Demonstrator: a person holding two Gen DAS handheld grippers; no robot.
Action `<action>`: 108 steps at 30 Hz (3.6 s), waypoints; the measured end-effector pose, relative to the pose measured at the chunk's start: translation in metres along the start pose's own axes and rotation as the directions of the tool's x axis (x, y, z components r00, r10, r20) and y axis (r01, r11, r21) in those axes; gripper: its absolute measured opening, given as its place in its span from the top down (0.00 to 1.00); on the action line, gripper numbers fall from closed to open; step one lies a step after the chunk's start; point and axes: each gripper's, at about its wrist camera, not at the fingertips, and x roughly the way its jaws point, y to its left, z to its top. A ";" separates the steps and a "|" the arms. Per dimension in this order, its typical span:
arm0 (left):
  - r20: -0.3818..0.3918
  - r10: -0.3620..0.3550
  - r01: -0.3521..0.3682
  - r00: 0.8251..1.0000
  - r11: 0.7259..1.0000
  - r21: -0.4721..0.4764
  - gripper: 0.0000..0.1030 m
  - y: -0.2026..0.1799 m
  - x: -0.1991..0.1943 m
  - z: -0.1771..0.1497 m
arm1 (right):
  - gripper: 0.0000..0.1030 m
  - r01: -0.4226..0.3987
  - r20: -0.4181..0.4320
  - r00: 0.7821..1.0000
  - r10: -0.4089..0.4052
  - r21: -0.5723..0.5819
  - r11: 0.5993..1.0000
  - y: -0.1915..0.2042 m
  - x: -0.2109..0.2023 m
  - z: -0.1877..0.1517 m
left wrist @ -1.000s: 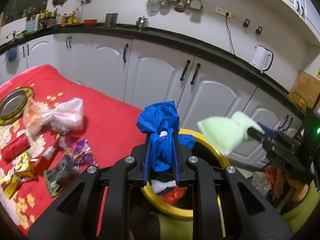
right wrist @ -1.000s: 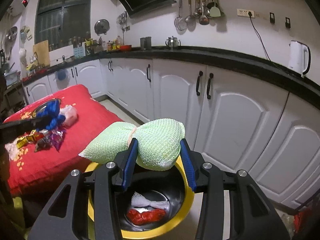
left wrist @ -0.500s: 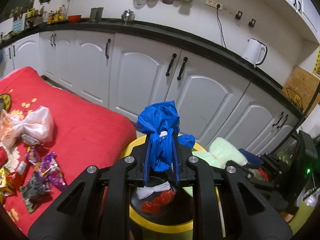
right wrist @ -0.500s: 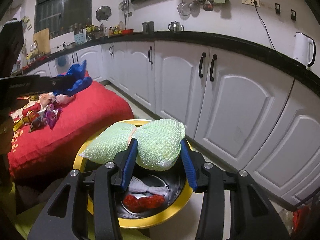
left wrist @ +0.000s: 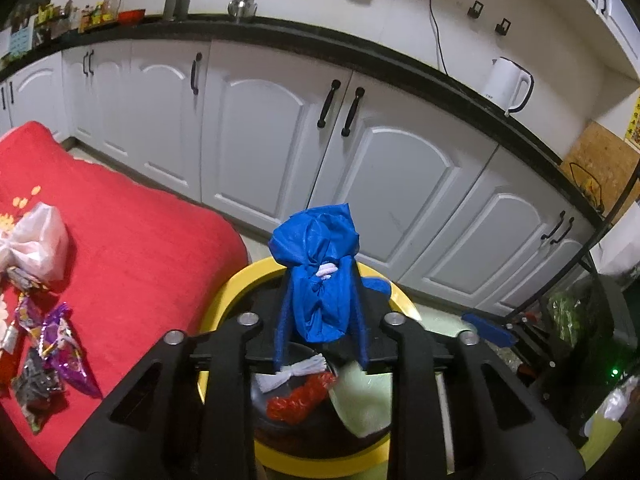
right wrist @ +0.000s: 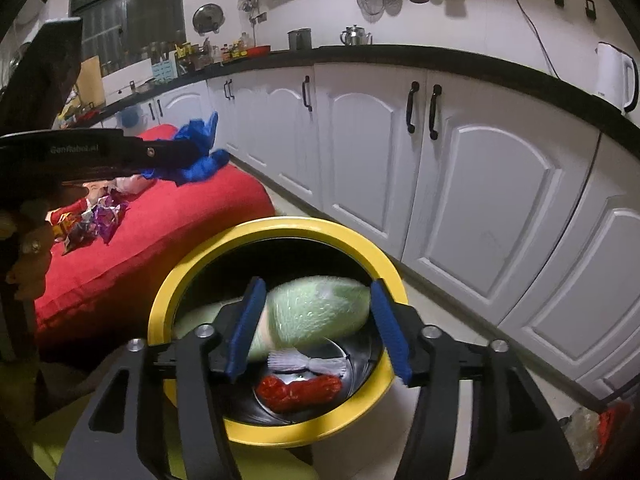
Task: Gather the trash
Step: 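Open the left tool to drop the blue cloth into the bin, then move both tools back over the table toward the snack wrappers, then grasp the yellow snack packet with the left tool while the right tool grasps purple wrappers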
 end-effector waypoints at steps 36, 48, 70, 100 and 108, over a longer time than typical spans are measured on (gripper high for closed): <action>0.204 0.191 -0.174 0.960 0.980 -0.098 0.11 0.042 -0.104 -0.022 | 0.35 -0.095 0.139 0.986 0.097 -0.019 0.995 0.049 -0.037 0.041; 0.252 0.256 -0.221 0.933 0.962 -0.157 0.11 0.076 -0.142 -0.037 | 0.35 -0.176 0.146 0.971 0.192 -0.117 0.977 0.110 -0.039 0.061; 0.243 0.435 -0.375 0.867 0.891 -0.256 0.11 0.167 -0.216 -0.056 | 0.35 -0.312 0.076 0.937 0.341 -0.258 0.914 0.206 -0.016 0.083; -0.043 0.359 -0.362 0.932 0.927 -0.097 0.14 0.271 -0.168 -0.101 | 0.65 -0.347 -0.208 0.931 0.302 -0.238 0.907 0.252 0.103 0.068; -0.080 0.324 -0.331 0.943 0.940 -0.087 0.37 0.278 -0.157 -0.108 | 0.84 -0.334 -0.216 0.932 0.290 -0.208 0.919 0.249 0.115 0.064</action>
